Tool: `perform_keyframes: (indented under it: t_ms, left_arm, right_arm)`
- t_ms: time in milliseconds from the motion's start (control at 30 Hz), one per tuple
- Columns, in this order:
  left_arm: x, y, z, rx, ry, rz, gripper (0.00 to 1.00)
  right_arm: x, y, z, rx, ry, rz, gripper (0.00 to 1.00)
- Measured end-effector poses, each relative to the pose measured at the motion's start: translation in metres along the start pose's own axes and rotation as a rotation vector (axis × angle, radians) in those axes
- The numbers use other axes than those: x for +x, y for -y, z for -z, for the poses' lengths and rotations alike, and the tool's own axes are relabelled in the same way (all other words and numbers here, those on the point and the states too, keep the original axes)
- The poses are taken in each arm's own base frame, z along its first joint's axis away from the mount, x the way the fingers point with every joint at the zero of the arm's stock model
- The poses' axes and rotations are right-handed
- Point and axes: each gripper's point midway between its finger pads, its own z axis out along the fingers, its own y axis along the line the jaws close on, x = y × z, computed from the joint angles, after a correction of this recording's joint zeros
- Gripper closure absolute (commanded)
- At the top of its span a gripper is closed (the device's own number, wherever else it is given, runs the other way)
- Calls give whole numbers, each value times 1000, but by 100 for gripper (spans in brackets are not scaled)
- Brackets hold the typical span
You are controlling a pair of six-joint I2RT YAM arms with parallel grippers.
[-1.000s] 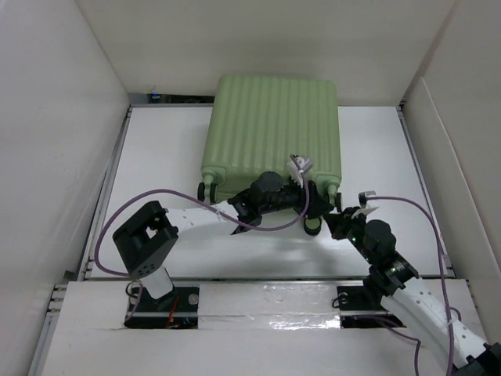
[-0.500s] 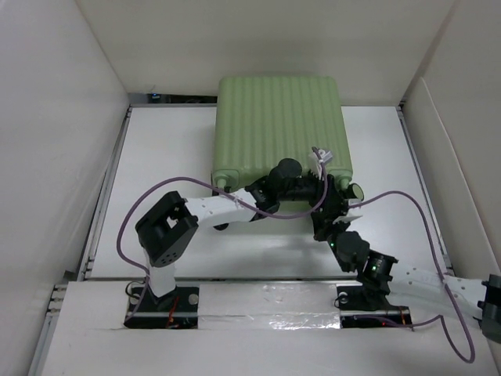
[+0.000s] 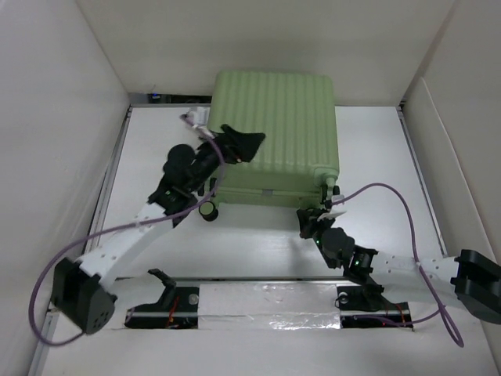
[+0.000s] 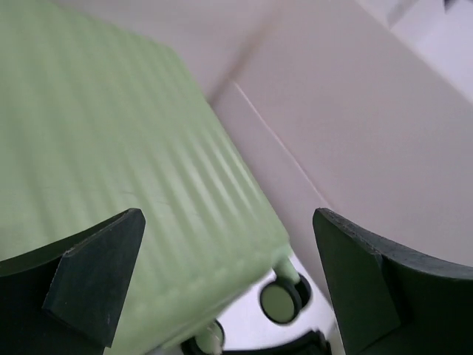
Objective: Pack the luggage
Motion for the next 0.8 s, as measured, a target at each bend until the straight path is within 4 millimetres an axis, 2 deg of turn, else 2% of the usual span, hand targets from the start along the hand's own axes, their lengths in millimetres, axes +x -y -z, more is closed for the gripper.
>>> perform_keyframes:
  t_ms: [33, 67, 100, 200, 300, 367, 500, 667, 767, 800]
  left_arm:
    - [-20, -10, 12, -42, 67, -3, 1]
    - [-41, -18, 32, -94, 150, -2, 1]
    - [-49, -22, 49, -132, 199, 2, 1]
    - [-45, -46, 91, -258, 264, 23, 1]
    - [-37, -94, 124, -440, 292, 46, 1]
    - [-28, -127, 139, -561, 278, 53, 1]
    - [4, -162, 154, -703, 173, 60, 2]
    - [28, -169, 158, -744, 91, 40, 7]
    - [38, -172, 153, -745, 46, 29, 20]
    - [41, -174, 152, -746, 33, 25, 33]
  right_arm:
    - [1, -1, 0, -6, -4, -1, 100]
    - [1, -2, 1, -12, -6, -3, 100]
    - [1, -4, 1, -18, -7, -5, 100]
    - [0, -7, 2, -37, -10, -13, 100]
    - [0, -9, 4, -50, -17, -14, 100]
    - [0, -9, 5, -57, -23, -12, 100]
    - [1, -10, 6, -64, -30, -8, 100]
    - [3, -11, 6, -73, -36, -5, 100]
    - [4, -12, 6, -76, -41, -3, 100]
    - [4, -12, 6, -78, -41, -3, 100]
